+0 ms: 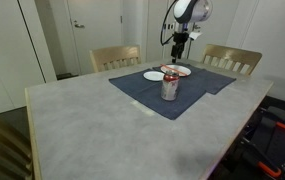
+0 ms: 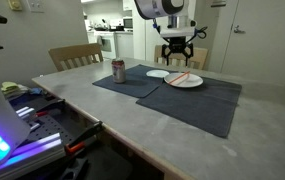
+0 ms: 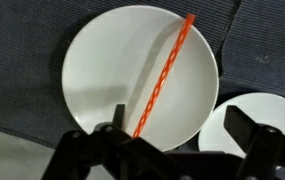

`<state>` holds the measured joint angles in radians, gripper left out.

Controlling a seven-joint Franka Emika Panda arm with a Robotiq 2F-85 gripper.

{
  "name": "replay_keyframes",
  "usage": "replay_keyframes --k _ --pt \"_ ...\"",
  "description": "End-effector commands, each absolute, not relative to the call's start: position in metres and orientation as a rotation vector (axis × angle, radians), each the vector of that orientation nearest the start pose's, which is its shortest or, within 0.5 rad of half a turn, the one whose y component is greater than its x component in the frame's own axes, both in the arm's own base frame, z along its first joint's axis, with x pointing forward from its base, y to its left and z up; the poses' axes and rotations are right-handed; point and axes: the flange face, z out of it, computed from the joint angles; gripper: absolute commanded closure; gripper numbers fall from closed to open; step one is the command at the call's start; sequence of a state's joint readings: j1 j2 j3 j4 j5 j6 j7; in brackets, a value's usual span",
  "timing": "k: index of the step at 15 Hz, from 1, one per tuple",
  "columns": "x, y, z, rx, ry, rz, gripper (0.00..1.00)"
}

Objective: Take the straw from the white plate and put it in the can

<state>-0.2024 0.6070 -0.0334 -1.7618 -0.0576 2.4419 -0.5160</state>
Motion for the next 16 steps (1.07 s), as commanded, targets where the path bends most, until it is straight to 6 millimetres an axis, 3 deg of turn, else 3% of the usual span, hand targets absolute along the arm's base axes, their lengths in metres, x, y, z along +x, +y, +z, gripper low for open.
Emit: replay_keyframes --k 1,7,16 --pt "0.662 -0.160 0.204 -3.150 -0.524 -0.019 0.00" --pt "0.653 -0.157 0.172 -3.142 -0.504 0.091 0.00" --pt "0.639 -0.171 0.163 -3.142 -0.360 0.174 0.02"
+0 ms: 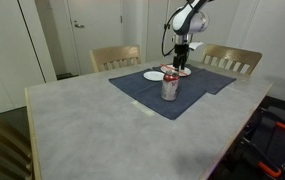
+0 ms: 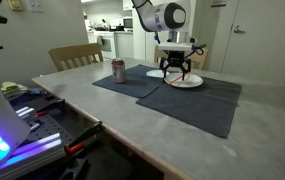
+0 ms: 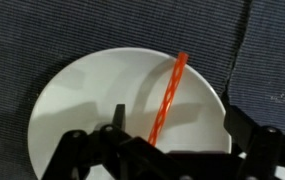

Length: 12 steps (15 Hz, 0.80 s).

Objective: Take the straw from the white plate and put it in the can

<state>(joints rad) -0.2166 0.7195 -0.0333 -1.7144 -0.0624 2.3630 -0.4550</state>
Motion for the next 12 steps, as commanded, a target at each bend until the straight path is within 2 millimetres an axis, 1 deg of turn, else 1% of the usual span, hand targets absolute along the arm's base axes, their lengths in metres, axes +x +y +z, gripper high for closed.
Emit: replay_keyframes --k 1,2,3,4,5,6,7,8,12 --pt "0.6378 -0.1721 0.1622 -3.139 -0.343 0.178 0.05" --pt "0.6373 -0.1729 0.1616 -3.138 -0.330 0.181 0.06" --pt "0.6368 -0.1724 0.1601 -3.136 -0.319 0.184 0.13" --pt "0.6357 -0.1728 0.1592 -3.134 -0.311 0.184 0.16" --pt "0.6352 -0.1718 0.1579 -3.132 -0.302 0.186 0.30" --pt "0.6347 -0.1711 0.1571 -3.131 -0.295 0.187 0.39" --pt "0.6343 -0.1701 0.1567 -3.130 -0.291 0.188 0.43" --pt "0.6336 -0.1699 0.1565 -3.129 -0.287 0.188 0.49" --pt "0.6297 -0.1686 0.1581 -3.131 -0.276 0.188 0.79"
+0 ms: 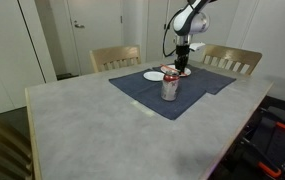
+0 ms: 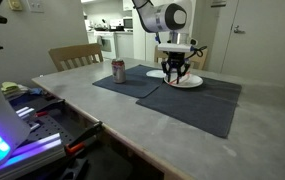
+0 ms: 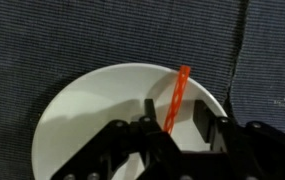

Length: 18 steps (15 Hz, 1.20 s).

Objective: Take the straw from the white plate and put it in the can

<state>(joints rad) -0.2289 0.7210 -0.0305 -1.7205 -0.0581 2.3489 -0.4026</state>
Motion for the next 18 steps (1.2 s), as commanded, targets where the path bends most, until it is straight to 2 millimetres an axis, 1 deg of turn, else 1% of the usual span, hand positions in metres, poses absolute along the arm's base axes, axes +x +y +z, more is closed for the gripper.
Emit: replay_keyframes --k 1,2,3,4,7,9,10,12,13,15,18 --pt "0.629 -0.169 0.160 -3.134 -0.264 0.204 0.85" --pt "0.628 -0.169 0.162 -3.136 -0.254 0.217 0.93" --pt "0.627 -0.168 0.166 -3.140 -0.231 0.254 0.98" --pt "0.626 -0.168 0.170 -3.140 -0.215 0.277 1.00" --pt "0.621 -0.164 0.192 -3.147 -0.163 0.373 0.98" --pt "0.620 -0.158 0.215 -3.166 -0.153 0.431 0.98" --pt "0.618 -0.152 0.229 -3.176 -0.147 0.463 0.98" --pt "0.618 -0.137 0.261 -3.205 -0.164 0.514 0.98" --pt "0.617 -0.125 0.279 -3.225 -0.193 0.528 0.98" --pt "0.616 -0.097 0.307 -3.251 -0.261 0.553 0.98" --pt "0.610 -0.052 0.342 -3.282 -0.367 0.597 0.98"
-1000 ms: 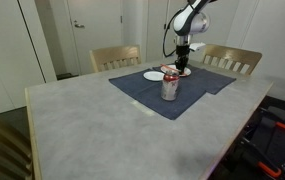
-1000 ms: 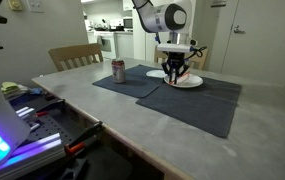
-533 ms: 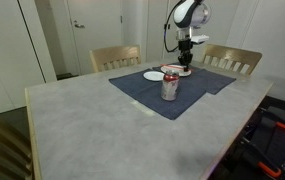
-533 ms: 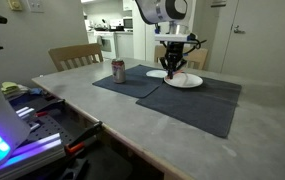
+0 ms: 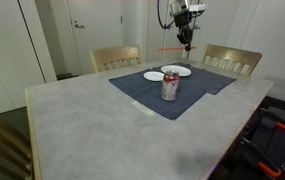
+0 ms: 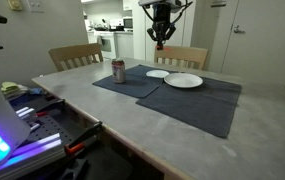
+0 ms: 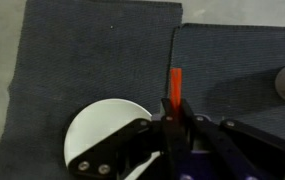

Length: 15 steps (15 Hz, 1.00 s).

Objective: Take the straw from the white plate and put it in the can

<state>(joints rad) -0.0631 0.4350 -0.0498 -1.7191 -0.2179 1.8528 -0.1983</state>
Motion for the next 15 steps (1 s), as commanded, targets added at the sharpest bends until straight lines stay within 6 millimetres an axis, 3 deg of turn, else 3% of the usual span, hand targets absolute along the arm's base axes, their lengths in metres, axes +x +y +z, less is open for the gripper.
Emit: replay_keyframes --k 1,5,9,14,15 --pt "0.607 -0.037 0.352 -3.287 -0.417 0.613 0.98" --pt "0.601 0.020 0.374 -3.309 -0.664 0.599 0.98" --pt "0.589 0.070 0.375 -3.345 -1.032 0.470 0.98" --pt "0.567 0.098 0.368 -3.296 -1.483 0.325 0.98" --pt "0.584 0.100 0.366 -3.325 -1.323 0.385 0.98"
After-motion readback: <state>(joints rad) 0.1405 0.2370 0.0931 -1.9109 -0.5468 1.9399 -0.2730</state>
